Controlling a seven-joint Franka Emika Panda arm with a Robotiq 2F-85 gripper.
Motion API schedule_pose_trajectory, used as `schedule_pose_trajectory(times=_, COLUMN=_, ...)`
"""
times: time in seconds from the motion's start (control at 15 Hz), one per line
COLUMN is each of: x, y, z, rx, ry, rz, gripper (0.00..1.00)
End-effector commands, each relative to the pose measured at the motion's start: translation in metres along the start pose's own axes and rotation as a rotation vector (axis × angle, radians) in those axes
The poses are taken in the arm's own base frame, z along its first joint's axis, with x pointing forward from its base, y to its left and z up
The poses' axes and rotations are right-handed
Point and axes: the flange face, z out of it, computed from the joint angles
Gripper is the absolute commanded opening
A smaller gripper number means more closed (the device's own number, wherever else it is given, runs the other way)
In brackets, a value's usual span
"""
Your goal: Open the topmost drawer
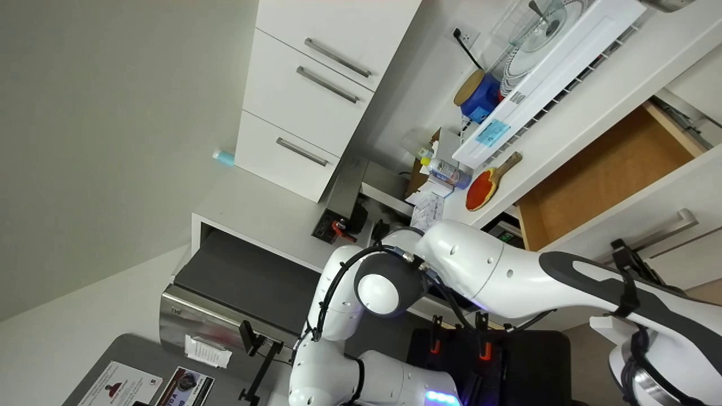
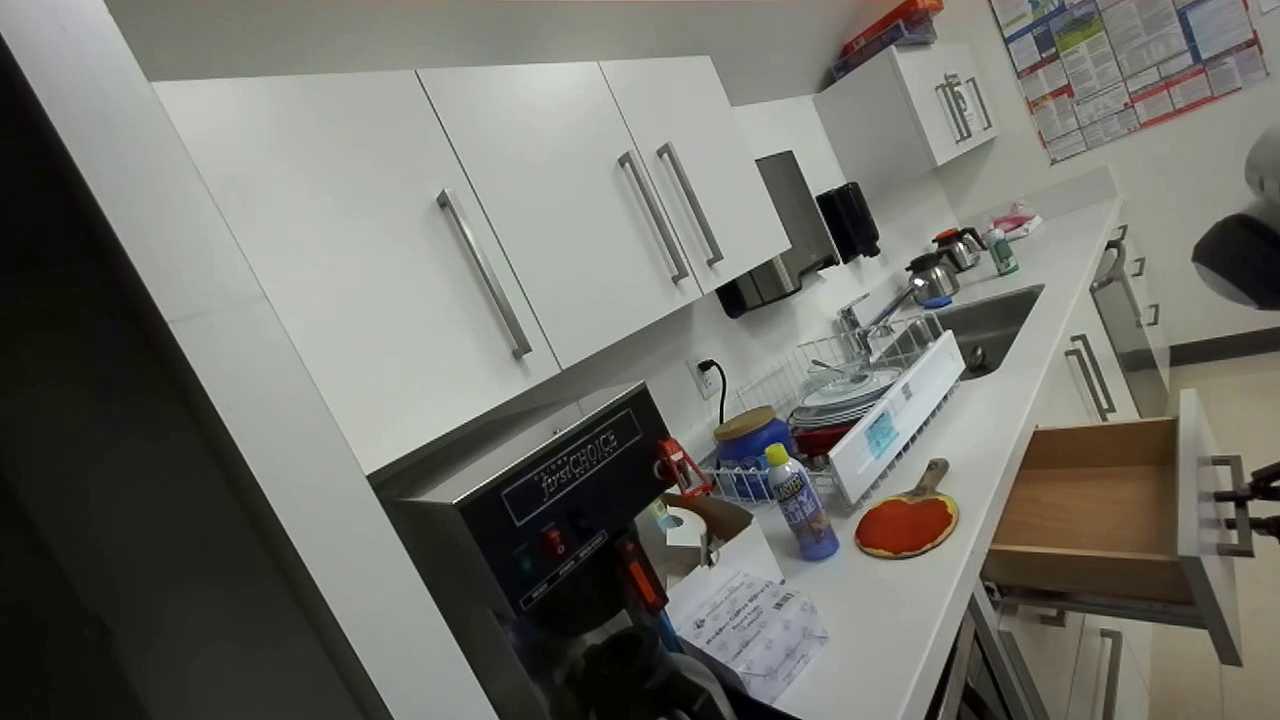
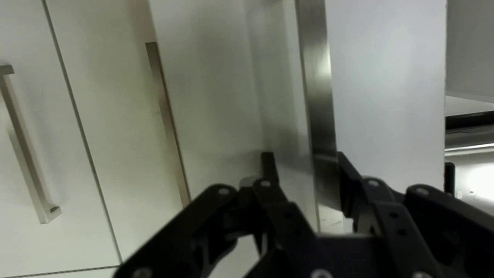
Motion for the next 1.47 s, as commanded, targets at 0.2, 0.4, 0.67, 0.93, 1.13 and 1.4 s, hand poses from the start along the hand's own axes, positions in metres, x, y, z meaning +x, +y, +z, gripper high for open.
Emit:
schedule_pose_trajectory(times=0.2, x=-0.007, y=-0.01, z=-0.022, rx=-0.076, ry=-0.013, rz=0.009, gripper=0.96)
schedule_pose_trajectory(times=0.4, x=-0.02, y=-0.027, z=-0.038, rx=-0.088, ry=-0.051, rz=-0.016, gripper=1.0)
schedule_pose_trajectory(times=0.67, x=-0.043, y=-0.069, z=-0.059, rx=-0.085, ry=-0.093, rz=-0.088, gripper=1.0)
schedule_pose_trajectory(times=0.93, x=-0.062, y=-0.131, z=-0.079, rx=-0.137, ry=-0.063, rz=-0.145, gripper=1.0)
schedule_pose_trajectory(times=1.13, x=-0.072, y=-0.181, z=-0.092, rx=-0.194, ry=-0.022, rz=-0.191, gripper=1.0)
schedule_pose_trajectory(times=1.4, x=-0.087, y=-0.247, z=-0.1, rx=-0.307, ry=-0.005, rz=-0.251, gripper=1.0)
